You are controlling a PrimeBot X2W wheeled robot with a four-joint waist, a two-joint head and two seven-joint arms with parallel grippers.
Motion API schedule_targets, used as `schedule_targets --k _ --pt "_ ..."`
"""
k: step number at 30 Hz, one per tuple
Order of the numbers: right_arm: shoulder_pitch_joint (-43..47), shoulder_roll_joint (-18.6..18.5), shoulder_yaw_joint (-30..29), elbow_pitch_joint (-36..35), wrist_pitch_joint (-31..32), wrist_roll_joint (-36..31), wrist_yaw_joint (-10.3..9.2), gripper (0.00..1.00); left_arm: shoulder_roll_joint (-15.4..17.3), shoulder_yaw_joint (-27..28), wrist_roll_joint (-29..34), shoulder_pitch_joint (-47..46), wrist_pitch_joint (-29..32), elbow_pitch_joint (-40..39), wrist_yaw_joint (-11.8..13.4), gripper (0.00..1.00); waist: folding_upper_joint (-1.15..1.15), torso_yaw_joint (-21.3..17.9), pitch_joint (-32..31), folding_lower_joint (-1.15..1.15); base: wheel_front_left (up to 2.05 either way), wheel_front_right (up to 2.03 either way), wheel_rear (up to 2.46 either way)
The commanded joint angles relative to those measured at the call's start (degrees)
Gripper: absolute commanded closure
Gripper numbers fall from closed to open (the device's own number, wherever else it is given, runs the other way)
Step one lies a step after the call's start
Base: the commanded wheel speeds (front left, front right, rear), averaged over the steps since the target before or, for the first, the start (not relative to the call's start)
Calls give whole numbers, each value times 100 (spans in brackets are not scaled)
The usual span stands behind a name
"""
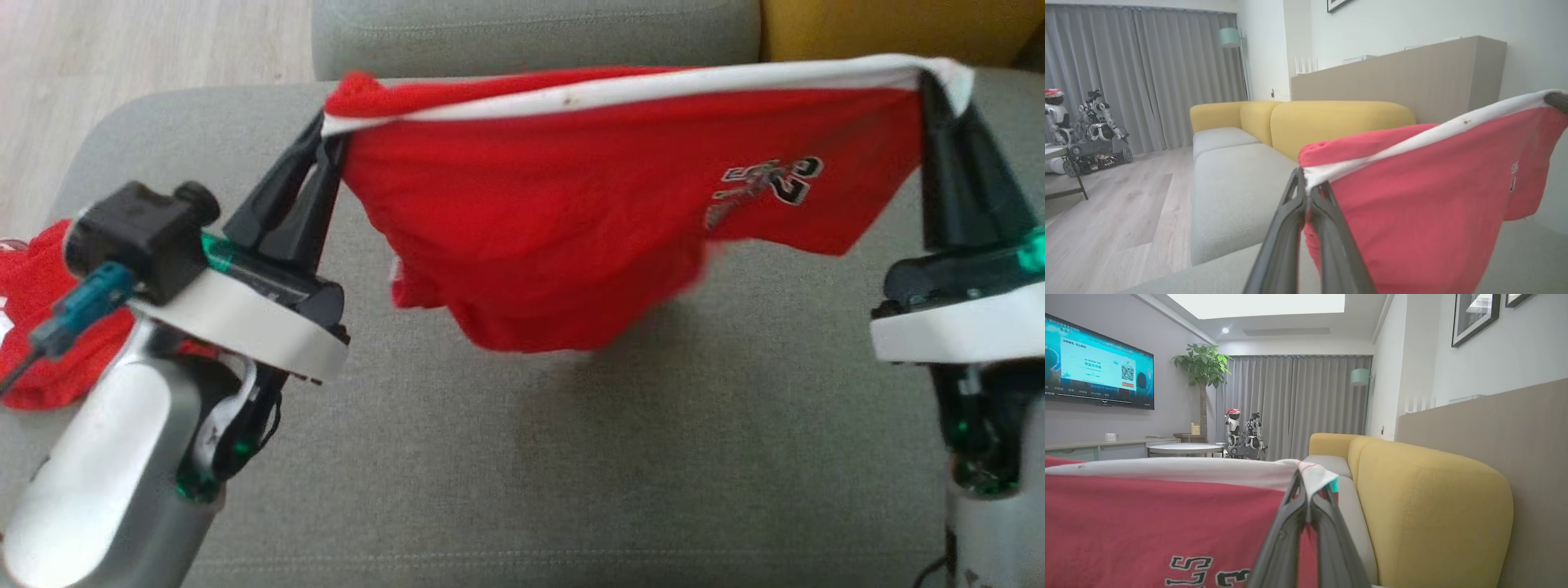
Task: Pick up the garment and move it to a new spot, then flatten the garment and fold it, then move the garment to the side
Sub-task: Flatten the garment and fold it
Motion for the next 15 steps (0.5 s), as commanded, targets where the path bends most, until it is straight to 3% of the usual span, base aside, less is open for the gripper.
schedule_targets --k 1,7,15 --pt "-230 -39 62 -246 69 -8 -4 100 230 340 -40 -295 52 -226 50 100 0 -3 -9 0 0 0 0" --pt "-276 -12 -21 -425 203 7 -4 100 235 389 -116 -408 190 -420 102 100 0 -43 130 0 0 0 0" --pt "-1447 -163 -57 335 36 77 -4 100 4 475 -208 -1513 -114 611 -227 100 0 -107 727 0 0 0 0"
